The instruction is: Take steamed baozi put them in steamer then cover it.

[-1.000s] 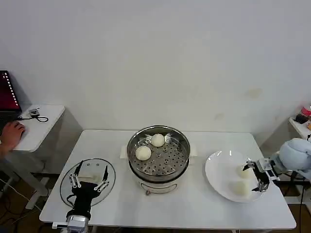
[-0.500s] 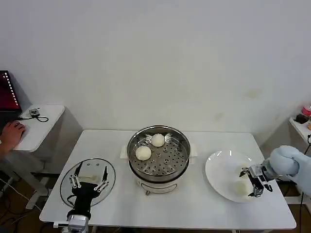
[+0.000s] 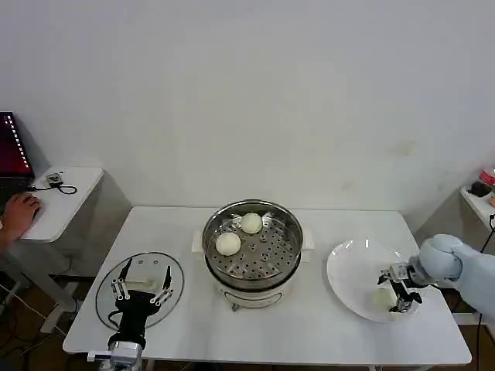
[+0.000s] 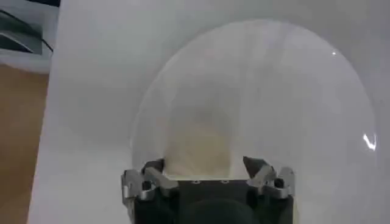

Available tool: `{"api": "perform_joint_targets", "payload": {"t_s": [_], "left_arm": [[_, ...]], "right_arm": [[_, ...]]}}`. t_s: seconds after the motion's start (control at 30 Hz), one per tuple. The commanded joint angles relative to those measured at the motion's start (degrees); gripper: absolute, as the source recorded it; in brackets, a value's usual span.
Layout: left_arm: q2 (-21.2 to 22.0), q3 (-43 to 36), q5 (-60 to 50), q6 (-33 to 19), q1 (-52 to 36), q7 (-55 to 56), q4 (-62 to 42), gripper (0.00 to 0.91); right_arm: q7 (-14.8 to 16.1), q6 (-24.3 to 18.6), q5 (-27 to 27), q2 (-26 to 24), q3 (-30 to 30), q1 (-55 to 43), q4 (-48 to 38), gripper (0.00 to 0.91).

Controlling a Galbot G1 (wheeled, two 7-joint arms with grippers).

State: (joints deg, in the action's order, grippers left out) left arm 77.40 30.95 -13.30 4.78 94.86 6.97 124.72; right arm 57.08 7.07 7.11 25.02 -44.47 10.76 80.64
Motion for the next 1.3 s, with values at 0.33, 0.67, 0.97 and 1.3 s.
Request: {"api": "perform_joint_targets", "payload": {"t_s": [0.33, 0.67, 0.97, 1.3], "left_arm": [[-0.53, 0.46, 0.36, 0.08, 0.52, 0.00, 1.53, 0.907], [-1.61, 1.27, 1.76, 0.09, 0.72, -0.05, 2.33, 0.907], [-2.20, 2.43, 2.66, 0.29, 0.21, -0.12, 2.33, 0.907], [-1.63, 3.42, 2.67, 0.64, 0.19, -0.08, 3.05, 0.907]], "right_arm": [[3.54, -0.48, -1.62, -0.78, -1.22, -5.97, 0.84, 0.625], [6.58, -2.39, -8.41, -0.27, -2.96, -24.21, 3.27, 0.635], [6.53, -5.16, -14.25, 14.25, -14.63, -47.90, 1.52, 0.635], [4.65, -4.90, -16.12, 27.38, -19.90, -48.31, 7.94, 0.635]]}}
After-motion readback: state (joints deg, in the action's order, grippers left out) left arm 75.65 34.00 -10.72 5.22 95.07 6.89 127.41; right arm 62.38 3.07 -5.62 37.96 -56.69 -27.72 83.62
